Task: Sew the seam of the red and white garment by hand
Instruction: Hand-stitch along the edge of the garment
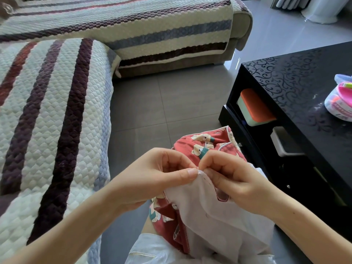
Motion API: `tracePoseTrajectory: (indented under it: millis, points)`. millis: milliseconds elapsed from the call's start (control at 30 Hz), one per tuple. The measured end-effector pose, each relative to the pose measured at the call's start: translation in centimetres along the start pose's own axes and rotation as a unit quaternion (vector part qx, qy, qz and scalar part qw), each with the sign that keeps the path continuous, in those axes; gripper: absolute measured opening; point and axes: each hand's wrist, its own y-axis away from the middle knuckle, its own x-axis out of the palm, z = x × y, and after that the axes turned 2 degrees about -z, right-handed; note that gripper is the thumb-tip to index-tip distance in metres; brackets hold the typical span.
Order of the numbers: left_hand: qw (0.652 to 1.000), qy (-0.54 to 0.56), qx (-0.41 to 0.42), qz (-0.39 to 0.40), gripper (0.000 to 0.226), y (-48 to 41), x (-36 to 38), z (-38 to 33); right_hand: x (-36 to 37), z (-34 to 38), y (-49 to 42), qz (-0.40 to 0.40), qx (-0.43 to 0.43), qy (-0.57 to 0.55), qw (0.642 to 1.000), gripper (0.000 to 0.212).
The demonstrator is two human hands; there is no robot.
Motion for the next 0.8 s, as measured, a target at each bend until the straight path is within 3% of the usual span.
tracePoseTrajectory:
  millis: [233,400,667,800]
  points:
    - [0.999,0.004,0.026,-0.040,0.008,-0.1,0.3,0.2,-1.2,-1.2,0.6,-0.082,-0.036,0.208,0.974,0.013]
    - [0.997,0.025,0.021,-0.076,0.020,-0.8,1.4,0.2,-0.1,-0.6,0.4,-0.123,-0.055,0.102,0.986,0.017]
    - [0.989,0.014,0.078,-0.123,0.012,-1.4,2.0,1.4,0.5,-0.5,1.0,-0.143,-0.082,0.109,0.980,0.018]
    - [0.987,0.003,0.104,-0.124,0.017,-1.8,2.3,1.6,1.0,-0.2,0.6,-0.193,-0.070,0.109,0.973,0.005]
